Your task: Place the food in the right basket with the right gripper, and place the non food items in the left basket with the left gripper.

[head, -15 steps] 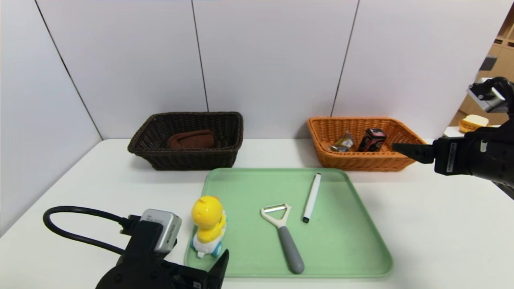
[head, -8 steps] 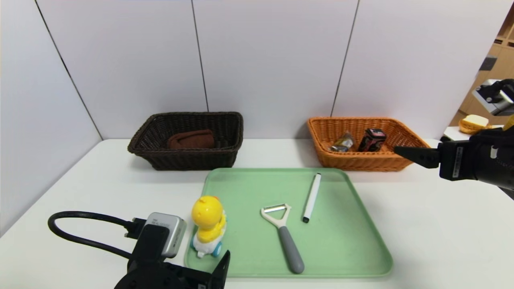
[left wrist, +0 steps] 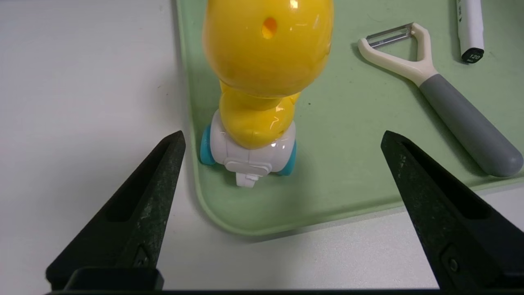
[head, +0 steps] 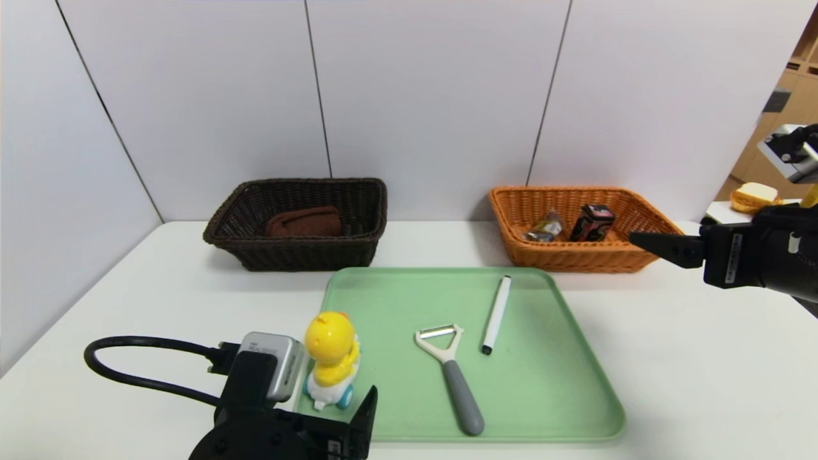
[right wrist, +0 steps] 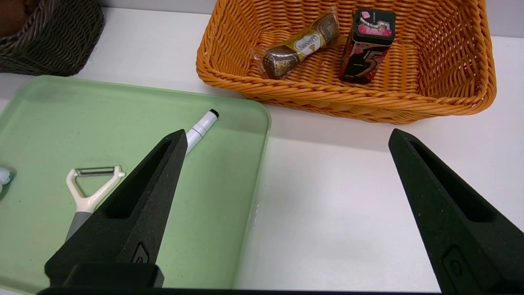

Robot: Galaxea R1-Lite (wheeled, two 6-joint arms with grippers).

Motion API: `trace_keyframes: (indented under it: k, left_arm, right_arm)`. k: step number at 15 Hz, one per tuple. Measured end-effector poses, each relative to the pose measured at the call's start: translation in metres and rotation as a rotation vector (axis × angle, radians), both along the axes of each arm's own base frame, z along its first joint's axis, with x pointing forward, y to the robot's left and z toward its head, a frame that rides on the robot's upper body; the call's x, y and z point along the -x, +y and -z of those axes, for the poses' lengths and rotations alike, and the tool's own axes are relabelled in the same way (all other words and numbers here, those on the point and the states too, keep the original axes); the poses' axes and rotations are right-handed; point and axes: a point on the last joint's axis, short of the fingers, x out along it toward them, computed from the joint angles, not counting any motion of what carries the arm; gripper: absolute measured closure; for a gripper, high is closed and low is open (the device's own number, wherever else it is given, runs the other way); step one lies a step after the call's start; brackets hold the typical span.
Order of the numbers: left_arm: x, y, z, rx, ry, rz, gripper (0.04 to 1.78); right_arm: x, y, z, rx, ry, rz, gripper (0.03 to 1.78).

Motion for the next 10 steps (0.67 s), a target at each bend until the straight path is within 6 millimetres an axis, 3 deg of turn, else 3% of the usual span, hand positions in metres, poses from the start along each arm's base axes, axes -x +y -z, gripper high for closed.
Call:
trace_keyframes:
  k: [10]
  left_arm:
    - [-0.0036, -0.0044, 0.0114, -0.043, -0.005, -0.040, 0.13]
  right_arm:
    - [0.0055, -0.0007, 0.0012, -0.008, -0.001, -0.020, 0.11]
